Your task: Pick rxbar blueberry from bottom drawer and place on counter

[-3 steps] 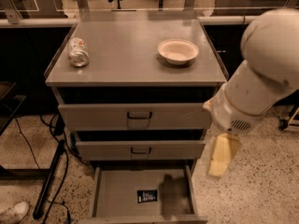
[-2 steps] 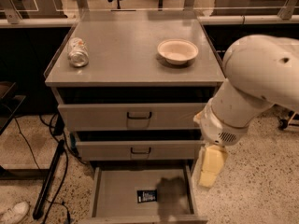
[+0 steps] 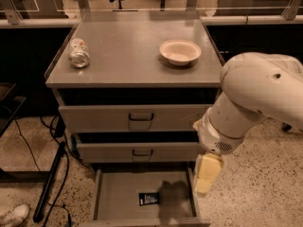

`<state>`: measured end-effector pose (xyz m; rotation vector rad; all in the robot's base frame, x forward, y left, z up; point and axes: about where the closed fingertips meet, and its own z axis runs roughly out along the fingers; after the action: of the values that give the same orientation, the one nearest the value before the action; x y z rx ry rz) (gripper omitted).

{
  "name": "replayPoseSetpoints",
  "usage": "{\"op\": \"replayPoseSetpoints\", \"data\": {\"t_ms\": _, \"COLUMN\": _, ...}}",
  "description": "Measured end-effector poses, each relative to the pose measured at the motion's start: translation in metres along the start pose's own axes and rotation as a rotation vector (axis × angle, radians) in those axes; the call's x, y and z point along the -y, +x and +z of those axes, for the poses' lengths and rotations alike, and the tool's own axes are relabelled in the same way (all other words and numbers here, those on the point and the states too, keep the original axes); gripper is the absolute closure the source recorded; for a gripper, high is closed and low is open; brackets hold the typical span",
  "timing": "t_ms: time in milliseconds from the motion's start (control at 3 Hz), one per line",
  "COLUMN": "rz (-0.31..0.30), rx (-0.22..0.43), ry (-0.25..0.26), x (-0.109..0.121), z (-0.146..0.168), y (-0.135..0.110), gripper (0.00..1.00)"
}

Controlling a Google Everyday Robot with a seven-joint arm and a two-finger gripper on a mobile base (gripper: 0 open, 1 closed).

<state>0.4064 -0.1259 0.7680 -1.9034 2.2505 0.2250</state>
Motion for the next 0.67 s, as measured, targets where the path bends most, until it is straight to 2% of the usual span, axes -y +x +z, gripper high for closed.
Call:
{"op": "replayPoseSetpoints", "data": {"t_ms": 333, "rz": 0.053, "rx": 0.054, "ry": 0.011, "x": 0.0298, "z": 0.0695, "y": 0.0020, "gripper": 0.00}}
{"op": "replayPoseSetpoints", "data": {"t_ms": 667, "rz": 0.053, "rx": 0.054, "ry": 0.010, "x": 0.0299, "z": 0.0696, "y": 0.0020, "gripper": 0.00}}
